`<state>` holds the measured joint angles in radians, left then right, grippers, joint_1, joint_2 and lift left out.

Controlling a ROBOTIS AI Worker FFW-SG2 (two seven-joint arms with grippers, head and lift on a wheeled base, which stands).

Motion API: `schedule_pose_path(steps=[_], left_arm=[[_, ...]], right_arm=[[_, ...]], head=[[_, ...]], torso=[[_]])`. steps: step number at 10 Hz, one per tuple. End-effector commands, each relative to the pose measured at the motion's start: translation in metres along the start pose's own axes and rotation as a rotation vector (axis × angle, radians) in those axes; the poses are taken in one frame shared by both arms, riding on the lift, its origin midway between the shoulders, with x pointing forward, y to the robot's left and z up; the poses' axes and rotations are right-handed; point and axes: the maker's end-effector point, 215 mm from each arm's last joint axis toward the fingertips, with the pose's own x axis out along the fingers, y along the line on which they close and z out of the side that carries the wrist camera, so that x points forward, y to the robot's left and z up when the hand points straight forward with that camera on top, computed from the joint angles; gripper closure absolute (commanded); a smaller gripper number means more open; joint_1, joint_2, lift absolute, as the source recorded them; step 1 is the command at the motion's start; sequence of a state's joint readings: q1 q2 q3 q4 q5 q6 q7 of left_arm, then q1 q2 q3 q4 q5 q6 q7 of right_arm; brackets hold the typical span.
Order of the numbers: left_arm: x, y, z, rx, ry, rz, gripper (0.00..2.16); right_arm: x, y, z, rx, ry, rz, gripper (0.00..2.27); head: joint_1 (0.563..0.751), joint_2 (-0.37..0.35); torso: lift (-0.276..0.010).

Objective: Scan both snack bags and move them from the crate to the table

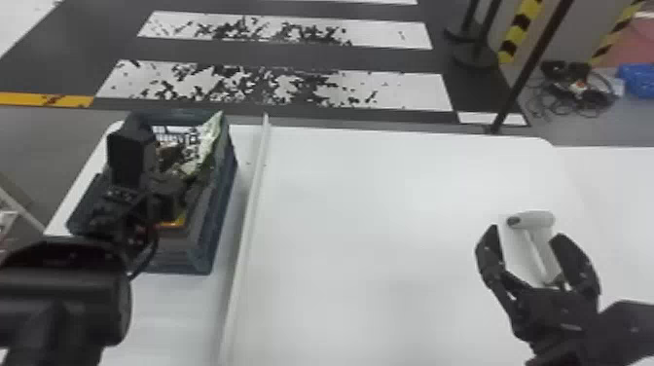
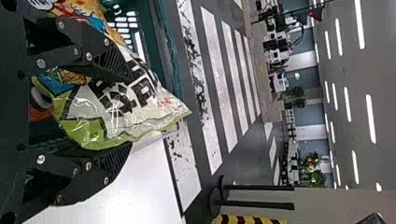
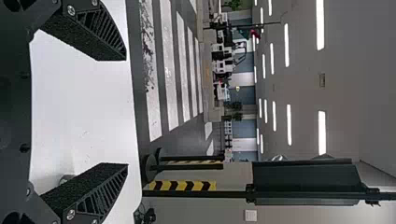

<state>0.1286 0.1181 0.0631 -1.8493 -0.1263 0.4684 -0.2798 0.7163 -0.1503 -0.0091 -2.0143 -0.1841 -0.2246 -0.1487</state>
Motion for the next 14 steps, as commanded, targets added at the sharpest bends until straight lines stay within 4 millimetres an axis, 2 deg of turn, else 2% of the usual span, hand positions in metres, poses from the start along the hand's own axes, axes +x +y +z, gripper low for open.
schedule_pose_path(steps=[1,2,3,4,10,11,12,14], left_arm=[[-0.006,0.004,0.004,-0.027,-0.014,0.004,1.41],[-0.013,0.011,0.010,-0.043,-0.032,0.011,1.41],[-0.019,0.011,0.020,-0.048,-0.054,0.006,1.75],[-0.026,0.024,0.024,-0.076,-0.064,0.064,2.14],[-0.090,0.062,0.106,-0.066,-0.156,0.154,2.14],[-0.100,0.062,0.122,-0.077,-0.167,0.162,2.14],[-0.107,0.050,0.137,-0.098,-0.191,0.137,2.14],[-0.104,0.005,0.169,-0.129,-0.244,0.059,2.14]], right_arm=[[0.000,0.000,-0.002,-0.001,0.003,-0.001,0.12],[0.000,-0.001,-0.003,0.001,0.005,-0.001,0.12],[-0.001,-0.001,-0.003,0.001,0.006,-0.003,0.12],[0.000,-0.001,-0.002,0.002,0.002,-0.002,0.12],[0.000,0.003,-0.001,0.010,0.000,0.002,0.12],[0.000,0.005,0.000,0.012,-0.003,0.005,0.12],[0.000,0.005,0.003,0.012,-0.007,0.005,0.12],[0.000,0.005,0.006,0.010,-0.014,0.004,0.12]], head=[[0.695,-0.026],[0.695,-0.024],[0.695,-0.021],[0.695,-0.016],[0.695,0.027],[0.695,0.033],[0.695,0.041],[0.695,0.011]], torso=[[-0.088],[-0.088],[-0.088],[-0.088],[-0.088],[-0.088],[-0.088],[-0.088]])
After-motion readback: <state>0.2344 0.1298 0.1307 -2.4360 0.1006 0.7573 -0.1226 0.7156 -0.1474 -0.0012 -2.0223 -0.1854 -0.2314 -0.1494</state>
